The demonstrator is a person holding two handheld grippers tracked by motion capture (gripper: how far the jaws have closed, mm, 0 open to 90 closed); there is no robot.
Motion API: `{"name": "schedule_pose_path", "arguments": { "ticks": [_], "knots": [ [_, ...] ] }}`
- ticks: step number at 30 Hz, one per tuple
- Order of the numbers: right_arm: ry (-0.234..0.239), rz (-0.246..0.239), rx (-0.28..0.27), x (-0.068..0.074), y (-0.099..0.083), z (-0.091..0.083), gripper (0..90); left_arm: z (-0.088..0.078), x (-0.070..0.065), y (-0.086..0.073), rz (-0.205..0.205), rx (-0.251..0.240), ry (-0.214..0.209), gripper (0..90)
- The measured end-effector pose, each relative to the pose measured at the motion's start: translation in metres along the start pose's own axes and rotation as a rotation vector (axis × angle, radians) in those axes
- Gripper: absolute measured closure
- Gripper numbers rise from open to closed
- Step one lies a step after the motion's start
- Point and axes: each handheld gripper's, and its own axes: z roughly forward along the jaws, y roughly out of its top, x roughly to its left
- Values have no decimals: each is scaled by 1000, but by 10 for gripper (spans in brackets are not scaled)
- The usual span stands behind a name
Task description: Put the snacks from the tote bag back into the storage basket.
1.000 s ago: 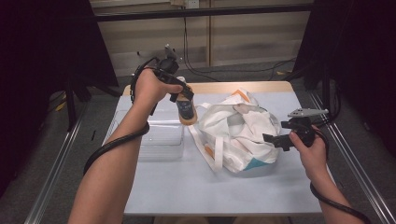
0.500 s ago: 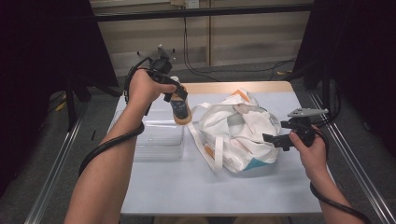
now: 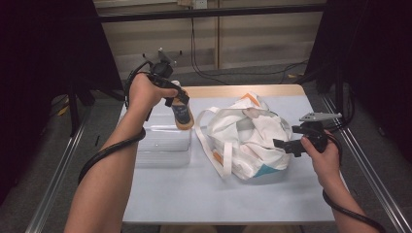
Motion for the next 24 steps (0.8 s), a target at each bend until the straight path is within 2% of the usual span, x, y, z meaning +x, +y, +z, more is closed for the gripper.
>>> {"name": "schedule_pose_path", "arguments": {
  "ticks": [1, 3, 4, 6, 15, 16, 20, 24],
  "knots": [
    [0, 0, 0, 0, 0, 0, 22, 0, 2, 0, 9, 3, 3, 302],
    [-2, 0, -1, 0, 0, 0, 22, 1, 3, -2, -6, -3, 6, 302],
    [0, 0, -1, 0, 0, 0, 22, 1, 5, -2, 5, 5, 6, 302],
    [-1, -1, -1, 0, 0, 0, 22, 1, 6, -3, -9, 0, 8, 302],
    [0, -1, 0, 0, 0, 0, 22, 2, 16, -6, -19, 10, 22, 302],
    [0, 0, -1, 0, 0, 0, 22, 3, 16, -7, -36, 2, 24, 302],
    [3, 1, 2, 0, 0, 1, 22, 4, 20, -8, -27, 13, 29, 302],
    [5, -3, 0, 1, 0, 1, 22, 7, 25, -10, -40, 22, 34, 302]
  ]
}}
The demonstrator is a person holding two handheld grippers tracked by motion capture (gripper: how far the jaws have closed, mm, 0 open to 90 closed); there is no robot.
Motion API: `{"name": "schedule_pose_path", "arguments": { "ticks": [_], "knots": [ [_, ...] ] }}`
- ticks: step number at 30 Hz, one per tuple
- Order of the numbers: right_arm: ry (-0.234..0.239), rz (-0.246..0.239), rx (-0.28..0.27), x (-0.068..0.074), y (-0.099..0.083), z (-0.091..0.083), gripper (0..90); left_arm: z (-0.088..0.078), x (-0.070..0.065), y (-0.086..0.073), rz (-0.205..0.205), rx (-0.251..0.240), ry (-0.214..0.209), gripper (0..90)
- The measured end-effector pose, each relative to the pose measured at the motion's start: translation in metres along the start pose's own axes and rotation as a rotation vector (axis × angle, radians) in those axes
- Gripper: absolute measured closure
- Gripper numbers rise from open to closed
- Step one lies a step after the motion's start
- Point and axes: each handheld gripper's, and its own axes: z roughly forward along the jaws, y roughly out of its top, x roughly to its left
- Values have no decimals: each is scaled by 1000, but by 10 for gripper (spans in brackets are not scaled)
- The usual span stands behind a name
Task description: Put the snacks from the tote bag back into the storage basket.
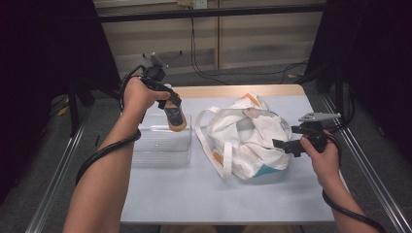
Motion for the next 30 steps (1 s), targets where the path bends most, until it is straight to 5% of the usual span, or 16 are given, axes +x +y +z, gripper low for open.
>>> {"name": "schedule_pose_path", "arguments": {
  "ticks": [30],
  "knots": [
    [-2, 4, -2, -1, 0, -1, 22, 31, 7, -2, 16, 37, 15, 302]
  ]
}}
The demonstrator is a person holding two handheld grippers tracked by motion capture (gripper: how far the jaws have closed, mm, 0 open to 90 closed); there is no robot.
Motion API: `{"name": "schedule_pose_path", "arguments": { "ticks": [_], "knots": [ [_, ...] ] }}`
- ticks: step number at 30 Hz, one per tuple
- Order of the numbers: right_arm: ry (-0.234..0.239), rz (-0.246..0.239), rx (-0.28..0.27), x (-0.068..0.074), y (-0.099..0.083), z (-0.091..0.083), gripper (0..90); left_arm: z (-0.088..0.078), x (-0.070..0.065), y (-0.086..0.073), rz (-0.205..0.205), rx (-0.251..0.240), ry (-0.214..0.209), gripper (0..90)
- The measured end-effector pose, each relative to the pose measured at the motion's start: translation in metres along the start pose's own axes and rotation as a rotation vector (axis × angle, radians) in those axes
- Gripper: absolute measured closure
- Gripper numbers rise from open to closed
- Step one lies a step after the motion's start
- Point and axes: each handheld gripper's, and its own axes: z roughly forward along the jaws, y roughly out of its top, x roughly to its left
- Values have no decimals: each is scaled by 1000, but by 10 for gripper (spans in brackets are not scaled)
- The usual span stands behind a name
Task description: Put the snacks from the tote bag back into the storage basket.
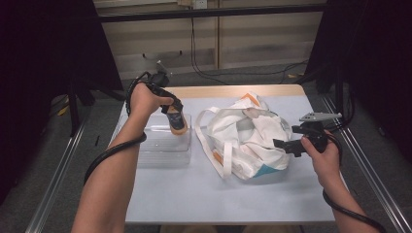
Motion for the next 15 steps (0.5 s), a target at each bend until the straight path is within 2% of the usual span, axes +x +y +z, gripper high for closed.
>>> {"name": "schedule_pose_path", "arguments": {
  "ticks": [6, 8, 9, 10, 11, 15],
  "knots": [
    [3, -5, -2, 1, 1, 0, 22, 5, -1, 0, -1, -7, -3, 301],
    [4, -6, -2, 1, 1, 0, 22, 6, -1, 1, 11, -1, -7, 302],
    [6, -10, -5, 1, 1, 0, 22, 7, -3, 1, -8, -7, -7, 301],
    [6, -10, -4, 1, 1, 0, 22, 7, -3, 1, -8, -7, -7, 301],
    [6, -10, -4, 1, 1, 0, 22, 8, -2, 1, 3, -9, -6, 301],
    [6, -6, 0, 1, 1, 0, 22, 12, -3, 2, 4, -5, -11, 302]
  ]
}}
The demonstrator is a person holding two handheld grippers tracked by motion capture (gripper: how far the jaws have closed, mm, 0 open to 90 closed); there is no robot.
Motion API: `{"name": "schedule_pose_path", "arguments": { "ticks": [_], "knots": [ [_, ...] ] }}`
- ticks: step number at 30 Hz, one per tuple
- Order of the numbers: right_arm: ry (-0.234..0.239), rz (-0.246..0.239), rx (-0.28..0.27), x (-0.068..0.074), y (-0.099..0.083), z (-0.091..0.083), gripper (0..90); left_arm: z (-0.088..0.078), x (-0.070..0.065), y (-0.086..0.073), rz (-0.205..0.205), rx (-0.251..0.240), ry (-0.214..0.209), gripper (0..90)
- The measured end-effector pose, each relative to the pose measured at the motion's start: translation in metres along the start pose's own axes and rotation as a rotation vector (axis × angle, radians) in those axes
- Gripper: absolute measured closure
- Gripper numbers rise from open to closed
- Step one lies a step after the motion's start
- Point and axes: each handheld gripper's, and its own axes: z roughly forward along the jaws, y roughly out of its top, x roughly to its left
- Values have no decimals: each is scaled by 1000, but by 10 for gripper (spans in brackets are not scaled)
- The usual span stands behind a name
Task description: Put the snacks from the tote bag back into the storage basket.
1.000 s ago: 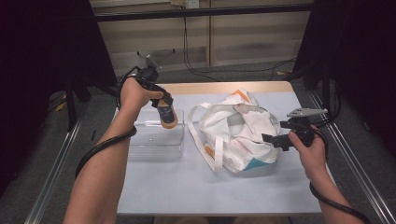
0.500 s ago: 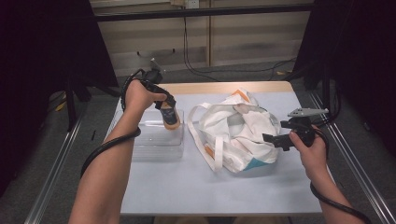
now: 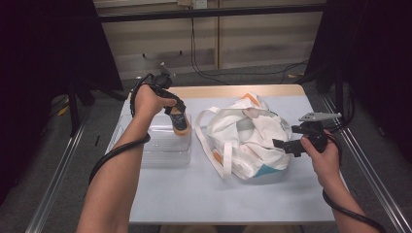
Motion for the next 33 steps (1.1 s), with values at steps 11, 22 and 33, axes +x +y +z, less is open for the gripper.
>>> {"name": "schedule_pose_path", "arguments": {
  "ticks": [11, 22, 33],
  "knots": [
    [0, 3, 1, 0, 0, 1, 22, 9, -2, 0, 13, 12, 12, 301],
    [-1, 2, 3, 1, 0, 1, 22, 15, -1, -1, 6, 9, 10, 301],
    [3, 2, 2, 1, -1, 2, 22, 23, -1, -1, 25, 32, 16, 301]
  ]
}}
